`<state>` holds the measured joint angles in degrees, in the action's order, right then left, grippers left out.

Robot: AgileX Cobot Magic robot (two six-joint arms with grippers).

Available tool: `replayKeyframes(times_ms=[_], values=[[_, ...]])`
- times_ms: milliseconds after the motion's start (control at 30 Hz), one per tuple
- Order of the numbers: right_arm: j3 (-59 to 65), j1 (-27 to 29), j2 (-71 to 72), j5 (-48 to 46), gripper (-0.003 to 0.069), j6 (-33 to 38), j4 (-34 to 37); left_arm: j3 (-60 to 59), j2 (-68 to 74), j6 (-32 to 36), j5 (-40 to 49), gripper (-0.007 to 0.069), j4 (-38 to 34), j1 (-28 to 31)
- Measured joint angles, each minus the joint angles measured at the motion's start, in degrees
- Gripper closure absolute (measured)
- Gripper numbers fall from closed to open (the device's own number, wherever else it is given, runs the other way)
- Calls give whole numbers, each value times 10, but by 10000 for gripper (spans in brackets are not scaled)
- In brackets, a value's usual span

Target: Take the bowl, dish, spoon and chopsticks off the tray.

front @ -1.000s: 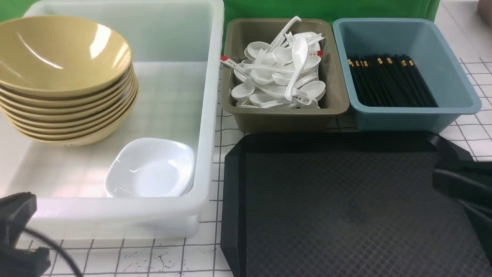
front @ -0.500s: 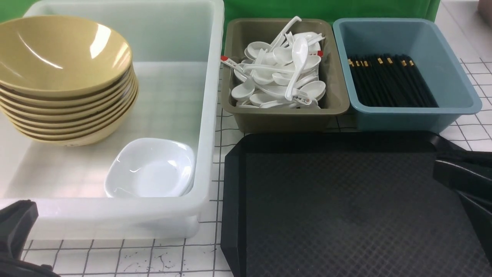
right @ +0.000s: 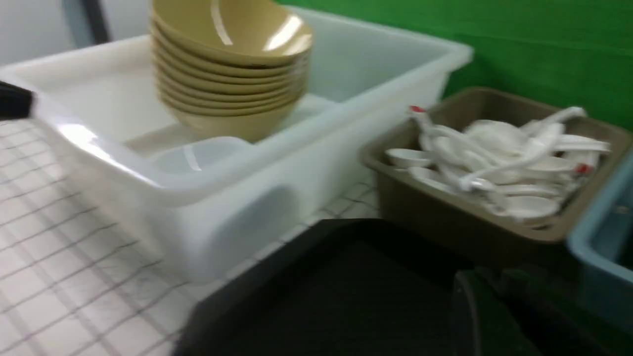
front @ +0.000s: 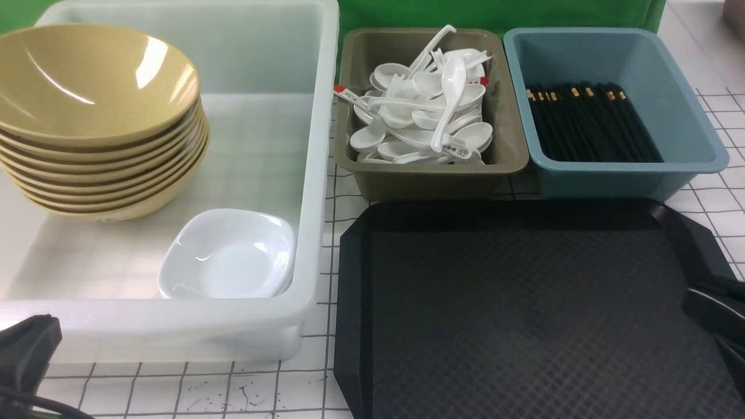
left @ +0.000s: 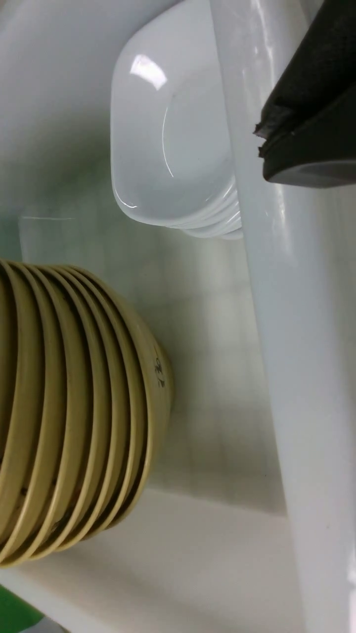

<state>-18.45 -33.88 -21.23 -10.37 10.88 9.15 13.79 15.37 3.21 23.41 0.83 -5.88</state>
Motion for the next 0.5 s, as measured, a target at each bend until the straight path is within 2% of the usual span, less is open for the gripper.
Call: replayKeyframes(times_ms=[67,100,167,200,233,267,333,500], values=[[49,45,43,26,608,-12,-20,0,0,0,0,637,-1,0],[80,85,74,39,621,-37,-41,0,0,0,0,637,-1,0],[104,130,94,46,624,-70,-66,0,0,0,0,637,-1,0],[125,162,112,46,624,-109,-92,0,0,0,0,637,-1,0],[128,175,115,46,624,-117,-95,0,0,0,0,637,-1,0],[155,231,135,45,624,-171,-132,0,0,0,0,637,-1,0],[183,284,155,45,624,-205,-159,0,0,0,0,637,-2,0],[200,353,205,31,624,-221,-174,0,0,0,0,637,-2,0]])
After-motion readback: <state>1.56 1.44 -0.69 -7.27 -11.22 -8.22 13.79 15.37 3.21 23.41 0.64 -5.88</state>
